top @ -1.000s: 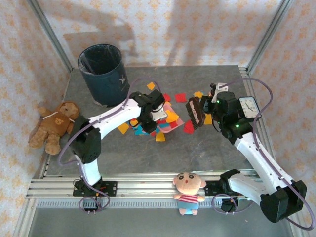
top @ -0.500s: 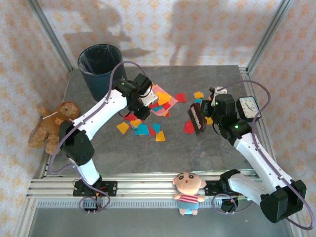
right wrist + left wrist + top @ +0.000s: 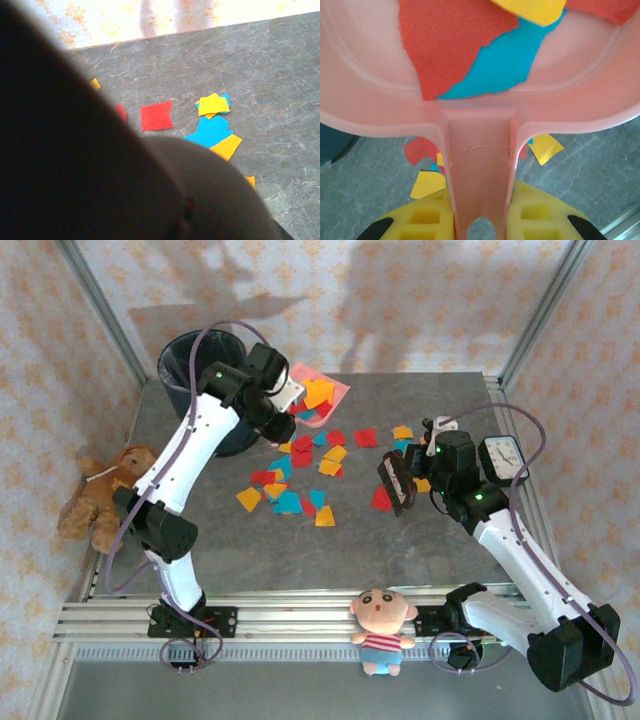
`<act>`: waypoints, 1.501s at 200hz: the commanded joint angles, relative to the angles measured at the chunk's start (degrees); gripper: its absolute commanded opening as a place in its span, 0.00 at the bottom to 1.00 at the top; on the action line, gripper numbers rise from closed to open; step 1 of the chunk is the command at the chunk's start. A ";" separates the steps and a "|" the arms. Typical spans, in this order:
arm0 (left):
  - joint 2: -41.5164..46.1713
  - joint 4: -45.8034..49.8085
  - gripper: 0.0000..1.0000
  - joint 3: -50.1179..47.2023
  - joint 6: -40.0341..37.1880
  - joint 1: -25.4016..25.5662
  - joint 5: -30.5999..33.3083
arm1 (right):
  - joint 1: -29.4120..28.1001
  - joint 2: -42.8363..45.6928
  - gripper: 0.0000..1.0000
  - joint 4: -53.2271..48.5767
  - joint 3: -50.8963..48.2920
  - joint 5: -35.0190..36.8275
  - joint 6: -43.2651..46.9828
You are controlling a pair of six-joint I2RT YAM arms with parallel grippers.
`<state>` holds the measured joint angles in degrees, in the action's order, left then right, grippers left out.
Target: Sweep away the paper scraps from the table
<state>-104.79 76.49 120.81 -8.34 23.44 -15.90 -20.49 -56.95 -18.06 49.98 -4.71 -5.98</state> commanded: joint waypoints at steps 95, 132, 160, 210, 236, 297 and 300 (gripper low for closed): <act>-9.94 5.92 0.00 21.11 5.82 -12.75 -10.65 | -0.30 -0.62 0.00 0.09 0.39 -2.33 0.11; -9.90 2.81 0.00 20.90 8.74 -17.13 -15.28 | -0.34 -0.45 0.00 -0.59 0.30 -2.71 0.28; -9.62 -0.18 0.00 20.27 11.64 -19.78 -18.85 | -0.27 -0.19 0.00 -0.57 0.12 -2.76 0.23; -9.23 -6.47 0.00 17.65 19.32 -23.43 -24.74 | -0.34 -0.27 0.00 -0.99 0.03 -2.90 -0.16; -9.20 -9.52 0.00 17.04 23.19 -25.18 -28.07 | -0.34 -0.18 0.00 -1.30 0.12 -3.04 -0.32; -6.66 -22.06 0.00 9.10 34.25 -28.33 -34.89 | -0.28 0.26 0.00 -1.75 0.04 -3.14 -0.70; -6.45 -22.78 0.00 8.44 34.81 -28.36 -34.98 | -0.30 0.30 0.00 -1.73 0.03 -3.05 -0.70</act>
<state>-114.91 61.69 132.75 19.90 -4.03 -46.78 -20.49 -57.74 -19.90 49.98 -7.53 -6.02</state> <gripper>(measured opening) 0.207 0.230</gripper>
